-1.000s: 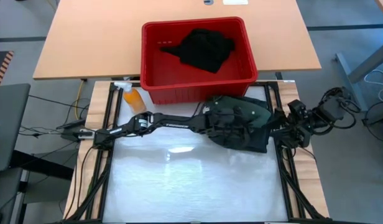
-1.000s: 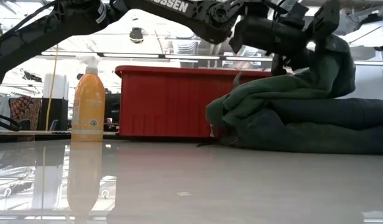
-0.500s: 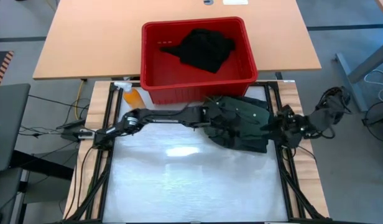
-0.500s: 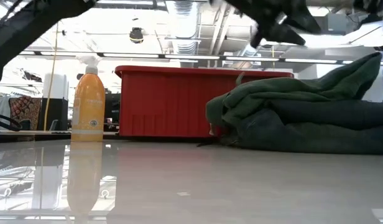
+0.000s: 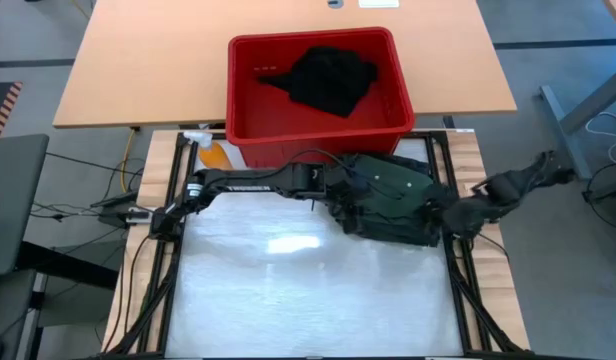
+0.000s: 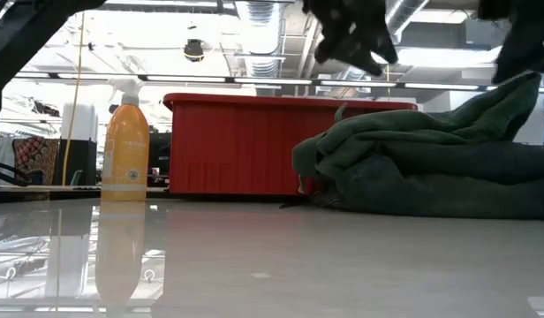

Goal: Fold laundry
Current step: Stack the green shirt on top of the black shorts on the table, then remove the black shirt from the red bin

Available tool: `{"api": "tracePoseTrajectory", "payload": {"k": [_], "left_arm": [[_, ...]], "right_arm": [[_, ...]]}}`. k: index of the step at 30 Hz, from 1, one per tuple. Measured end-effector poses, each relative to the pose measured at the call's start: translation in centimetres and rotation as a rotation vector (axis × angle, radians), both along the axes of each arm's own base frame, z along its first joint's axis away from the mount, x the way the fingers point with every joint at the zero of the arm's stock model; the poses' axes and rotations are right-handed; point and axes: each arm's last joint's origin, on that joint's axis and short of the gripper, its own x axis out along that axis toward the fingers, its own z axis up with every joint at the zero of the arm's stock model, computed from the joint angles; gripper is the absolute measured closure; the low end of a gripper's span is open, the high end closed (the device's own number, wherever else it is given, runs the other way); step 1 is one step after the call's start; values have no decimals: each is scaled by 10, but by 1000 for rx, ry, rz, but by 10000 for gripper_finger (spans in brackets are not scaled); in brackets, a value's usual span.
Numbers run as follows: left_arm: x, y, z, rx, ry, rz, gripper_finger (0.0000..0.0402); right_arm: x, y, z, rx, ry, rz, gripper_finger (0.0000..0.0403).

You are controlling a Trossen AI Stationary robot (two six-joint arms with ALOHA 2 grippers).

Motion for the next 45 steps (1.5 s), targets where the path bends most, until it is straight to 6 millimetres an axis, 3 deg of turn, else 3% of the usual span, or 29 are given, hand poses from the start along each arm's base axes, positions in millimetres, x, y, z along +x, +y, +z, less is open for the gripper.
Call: {"api": "tracePoseTrajectory", "payload": {"k": [6, 12, 15, 20, 23, 30, 35, 39, 42, 45], "left_arm": [[4, 17, -45, -18, 39, 67, 209], [0, 30, -95, -134, 82, 133, 209], [-1, 30, -104, -160, 80, 156, 209], [2, 31, -99, -161, 25, 145, 209], [3, 30, -83, -162, -36, 90, 209], [-24, 25, 1, -66, -210, -69, 210], [-72, 27, 69, 55, -290, -81, 210], [-116, 28, 106, 130, -290, -74, 210], [-147, 30, 120, 176, -247, -60, 210], [-176, 33, 128, 204, -202, -34, 210]], "right_arm": [[11, -5, -37, 49, 266, 0, 258], [7, -14, -55, 18, 454, -75, 328], [9, -17, -56, 7, 472, -80, 349], [10, -19, -52, 81, 483, -44, 368], [12, -18, -39, 185, 456, 3, 375], [15, -14, 27, 249, 235, 128, 370], [16, -17, 87, 189, -18, 192, 361], [29, -27, 126, -50, -270, 118, 360], [54, -40, 140, -255, -343, 53, 360], [88, -65, 139, -352, -325, 19, 360]]}}
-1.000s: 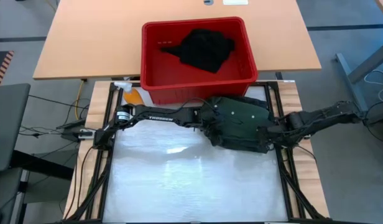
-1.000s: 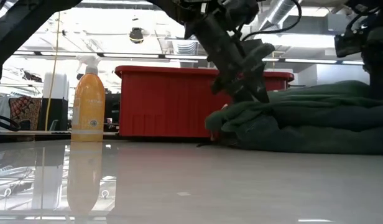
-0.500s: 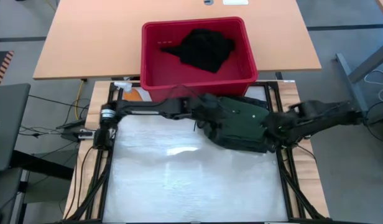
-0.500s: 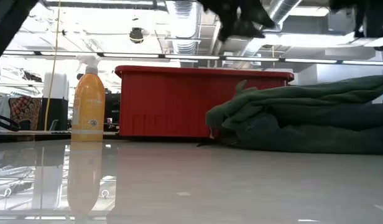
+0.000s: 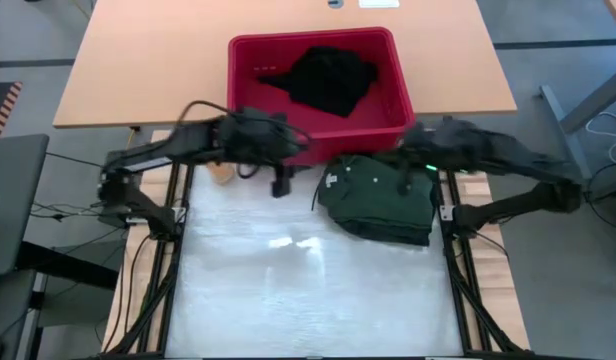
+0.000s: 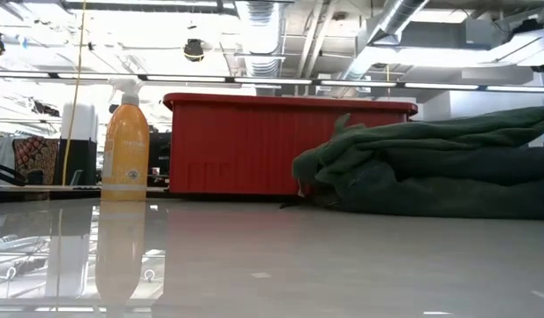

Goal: Fold laundry
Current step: Remove the black shirt from the red bin

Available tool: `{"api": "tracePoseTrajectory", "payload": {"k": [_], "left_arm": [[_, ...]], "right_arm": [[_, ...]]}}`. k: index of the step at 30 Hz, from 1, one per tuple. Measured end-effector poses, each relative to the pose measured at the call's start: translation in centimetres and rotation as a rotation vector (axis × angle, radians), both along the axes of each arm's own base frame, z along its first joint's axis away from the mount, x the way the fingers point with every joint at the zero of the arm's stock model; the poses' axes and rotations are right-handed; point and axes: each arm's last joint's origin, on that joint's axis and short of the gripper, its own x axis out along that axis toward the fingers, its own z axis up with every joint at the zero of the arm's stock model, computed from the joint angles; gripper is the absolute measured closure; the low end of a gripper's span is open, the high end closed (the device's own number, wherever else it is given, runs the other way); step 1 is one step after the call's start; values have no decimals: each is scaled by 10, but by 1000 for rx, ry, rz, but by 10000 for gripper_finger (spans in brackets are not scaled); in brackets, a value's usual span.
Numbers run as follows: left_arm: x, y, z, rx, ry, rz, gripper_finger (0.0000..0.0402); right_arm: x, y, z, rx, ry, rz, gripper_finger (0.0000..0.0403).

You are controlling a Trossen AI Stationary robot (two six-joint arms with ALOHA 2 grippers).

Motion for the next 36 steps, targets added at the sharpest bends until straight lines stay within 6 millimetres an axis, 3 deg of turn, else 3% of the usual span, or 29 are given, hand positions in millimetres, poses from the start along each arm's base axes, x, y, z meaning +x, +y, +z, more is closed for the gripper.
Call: {"api": "tracePoseTrajectory", "payload": {"k": [4, 7, 11, 16, 21, 25, 30, 33, 36], "left_arm": [[-35, 4, -8, 23, 56, 17, 210], [-63, 6, -17, 18, 42, 46, 210], [-92, 8, -31, 5, -33, 99, 210], [-114, 8, -47, 24, -106, 191, 210], [-123, 15, -63, 38, -81, 349, 210], [-123, 26, -73, 22, -78, 495, 210], [-118, 41, -80, -43, -86, 592, 210], [-118, 48, -82, -72, -93, 648, 210], [-118, 52, -84, -99, -104, 681, 210]], "right_arm": [[44, -55, -14, 22, 28, -45, 359], [65, -113, -19, 44, -41, -121, 352], [89, -187, -42, -11, -9, -232, 326], [112, -262, -73, -112, 68, -323, 255], [133, -332, -118, -239, 224, -462, 159], [149, -371, -144, -362, 304, -541, 107], [168, -405, -182, -416, 381, -560, 87], [176, -416, -192, -435, 413, -627, 96], [179, -415, -199, -455, 411, -635, 154]]}}
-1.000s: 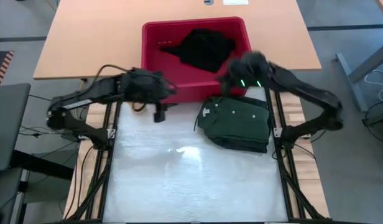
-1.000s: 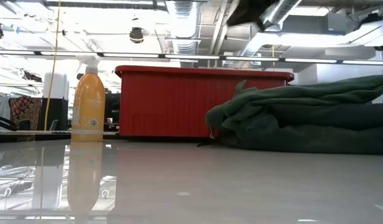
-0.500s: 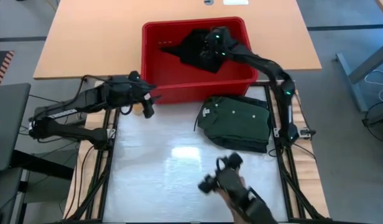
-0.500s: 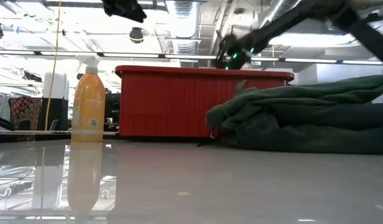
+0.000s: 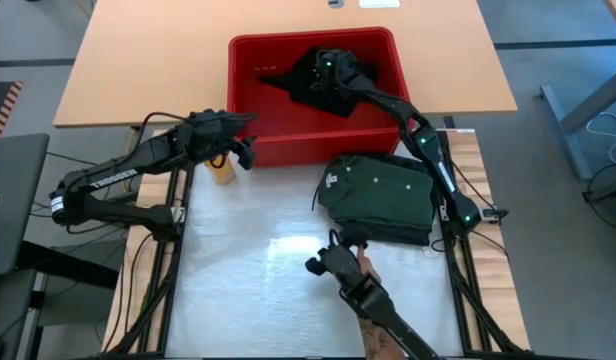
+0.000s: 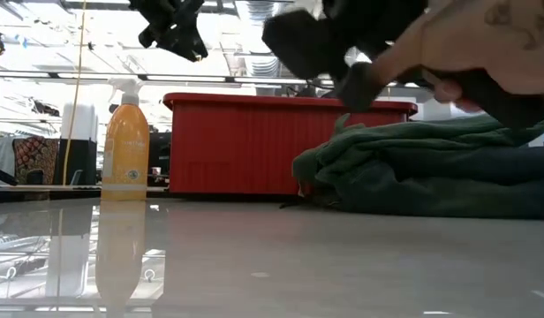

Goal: Fold laundry
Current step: Remove the black shirt from the red bin

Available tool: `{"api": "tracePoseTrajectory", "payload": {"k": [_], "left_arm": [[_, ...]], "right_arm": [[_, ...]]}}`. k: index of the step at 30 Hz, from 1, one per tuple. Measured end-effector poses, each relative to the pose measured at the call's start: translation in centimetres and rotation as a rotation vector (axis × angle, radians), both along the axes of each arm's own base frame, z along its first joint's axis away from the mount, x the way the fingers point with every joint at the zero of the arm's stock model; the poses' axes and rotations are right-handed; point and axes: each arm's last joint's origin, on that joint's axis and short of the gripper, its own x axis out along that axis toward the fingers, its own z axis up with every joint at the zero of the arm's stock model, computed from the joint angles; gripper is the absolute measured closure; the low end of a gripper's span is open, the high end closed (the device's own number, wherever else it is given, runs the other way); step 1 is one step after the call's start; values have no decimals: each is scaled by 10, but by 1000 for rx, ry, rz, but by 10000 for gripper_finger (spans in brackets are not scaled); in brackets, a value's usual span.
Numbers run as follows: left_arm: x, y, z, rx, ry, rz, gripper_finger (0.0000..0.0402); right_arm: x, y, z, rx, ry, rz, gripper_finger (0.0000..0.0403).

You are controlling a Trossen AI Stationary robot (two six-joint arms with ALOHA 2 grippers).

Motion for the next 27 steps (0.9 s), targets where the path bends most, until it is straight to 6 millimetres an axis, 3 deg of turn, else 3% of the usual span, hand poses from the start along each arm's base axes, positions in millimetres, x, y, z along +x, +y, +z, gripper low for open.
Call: {"api": "tracePoseTrajectory", "payload": {"k": [4, 6, 9, 12, 19, 23, 27], "left_arm": [[-1, 1, 0, -17, -17, 13, 210], [-1, 1, 0, -18, -16, 14, 210], [-1, 1, -1, -19, -9, 12, 210], [-1, 0, -2, -32, 5, -8, 210], [1, -4, -3, -44, 38, -162, 210], [4, -9, -4, -57, 42, -300, 210], [7, -20, -2, -46, 45, -462, 210]], "right_arm": [[6, 7, 15, -18, -42, 113, 330], [5, 13, 38, -32, -96, 224, 372], [2, 31, 87, -98, -205, 285, 365], [-6, 63, 149, -175, -303, 404, 363], [-53, 180, 293, -262, -617, 812, 369], [-91, 248, 343, -160, -760, 1024, 364], [-127, 313, 373, -43, -818, 1281, 362]]}}
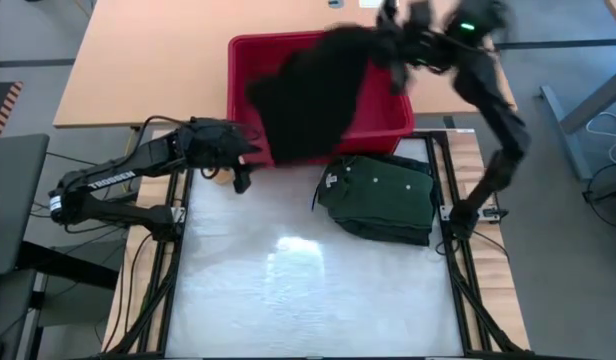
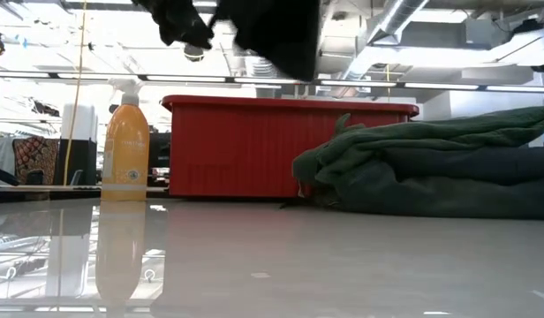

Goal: Fold laundry
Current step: Remove the black shirt from the red bin

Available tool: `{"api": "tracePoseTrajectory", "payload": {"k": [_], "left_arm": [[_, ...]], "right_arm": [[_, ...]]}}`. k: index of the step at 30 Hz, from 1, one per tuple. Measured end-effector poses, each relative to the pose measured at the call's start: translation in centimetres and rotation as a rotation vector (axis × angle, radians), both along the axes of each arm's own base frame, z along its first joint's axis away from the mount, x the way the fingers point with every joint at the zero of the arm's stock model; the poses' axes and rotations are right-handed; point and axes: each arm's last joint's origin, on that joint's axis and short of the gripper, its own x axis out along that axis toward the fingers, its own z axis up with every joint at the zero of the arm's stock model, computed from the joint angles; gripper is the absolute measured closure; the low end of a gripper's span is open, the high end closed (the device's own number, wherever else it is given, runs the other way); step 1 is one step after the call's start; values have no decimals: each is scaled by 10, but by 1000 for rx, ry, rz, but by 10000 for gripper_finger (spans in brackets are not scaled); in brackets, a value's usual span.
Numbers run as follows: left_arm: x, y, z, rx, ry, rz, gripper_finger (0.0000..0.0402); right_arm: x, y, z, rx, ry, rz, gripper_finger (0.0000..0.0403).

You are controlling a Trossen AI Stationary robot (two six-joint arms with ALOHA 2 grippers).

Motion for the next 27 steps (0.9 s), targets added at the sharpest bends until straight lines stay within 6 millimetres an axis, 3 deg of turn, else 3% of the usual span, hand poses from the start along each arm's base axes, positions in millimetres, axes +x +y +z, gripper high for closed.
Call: {"api": "tracePoseTrajectory", "payload": {"k": [3, 7, 11, 17, 22, 27], "left_arm": [[1, -11, 3, 13, -19, -132, 210], [3, -25, 4, -7, -22, -214, 210], [4, -39, 4, -80, -38, -232, 210], [14, -72, -5, -199, -164, -269, 210], [24, -116, -34, -314, -425, -260, 210], [23, -160, -73, -463, -612, -178, 210]], "right_arm": [[-21, 43, 7, 11, 57, 182, 364], [-35, 88, -7, 17, 244, 325, 364], [-37, 126, -23, 59, 424, 342, 368], [-33, 174, -44, 9, 528, 430, 369], [-19, 208, -92, 19, 490, 581, 367], [-7, 237, -182, 202, 301, 733, 365]]}}
